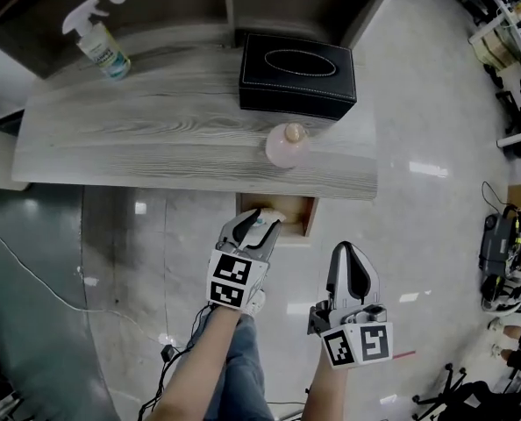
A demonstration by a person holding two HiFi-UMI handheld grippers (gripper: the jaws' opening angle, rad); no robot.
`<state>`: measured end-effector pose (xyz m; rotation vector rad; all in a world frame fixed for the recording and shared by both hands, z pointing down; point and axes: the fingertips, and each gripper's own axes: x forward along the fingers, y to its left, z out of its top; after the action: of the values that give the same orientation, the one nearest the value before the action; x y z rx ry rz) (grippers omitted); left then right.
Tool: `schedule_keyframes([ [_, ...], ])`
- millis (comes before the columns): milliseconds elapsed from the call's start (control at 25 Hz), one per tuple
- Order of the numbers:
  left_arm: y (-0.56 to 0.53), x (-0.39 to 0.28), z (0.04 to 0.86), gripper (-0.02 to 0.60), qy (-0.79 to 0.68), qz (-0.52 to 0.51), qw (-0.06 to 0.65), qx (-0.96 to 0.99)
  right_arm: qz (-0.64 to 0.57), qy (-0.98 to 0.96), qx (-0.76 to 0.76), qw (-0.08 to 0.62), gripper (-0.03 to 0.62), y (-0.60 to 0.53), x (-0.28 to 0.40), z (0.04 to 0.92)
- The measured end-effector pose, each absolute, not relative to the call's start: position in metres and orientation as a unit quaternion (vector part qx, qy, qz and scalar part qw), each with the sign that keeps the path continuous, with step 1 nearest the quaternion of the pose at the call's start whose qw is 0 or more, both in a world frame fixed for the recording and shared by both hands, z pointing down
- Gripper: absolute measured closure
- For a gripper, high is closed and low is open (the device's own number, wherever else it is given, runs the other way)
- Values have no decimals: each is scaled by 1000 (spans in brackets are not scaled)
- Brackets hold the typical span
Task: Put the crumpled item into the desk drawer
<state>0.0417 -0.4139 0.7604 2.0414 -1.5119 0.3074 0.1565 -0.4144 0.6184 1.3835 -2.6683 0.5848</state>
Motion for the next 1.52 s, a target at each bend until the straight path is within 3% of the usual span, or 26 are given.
schedule_keyframes([
  [160,-418,24,673,423,-579,86,231,777,170,-869,463,19,583,-420,164,570],
  [480,-428,-19,439,551,-607,2,74,791,100,-872,477,-43,583,-433,176,426],
  [720,-410,-37,306,580,-617,-41,-24,786,32,-875,472,-101,583,-439,172,315],
  [1080,-373,-49,227,580,-612,-80,-86,782,-10,-865,478,-149,583,-417,179,242],
  [1520,-362,-66,222,579,-612,-87,-86,781,-13,-859,495,-130,583,-403,180,244],
])
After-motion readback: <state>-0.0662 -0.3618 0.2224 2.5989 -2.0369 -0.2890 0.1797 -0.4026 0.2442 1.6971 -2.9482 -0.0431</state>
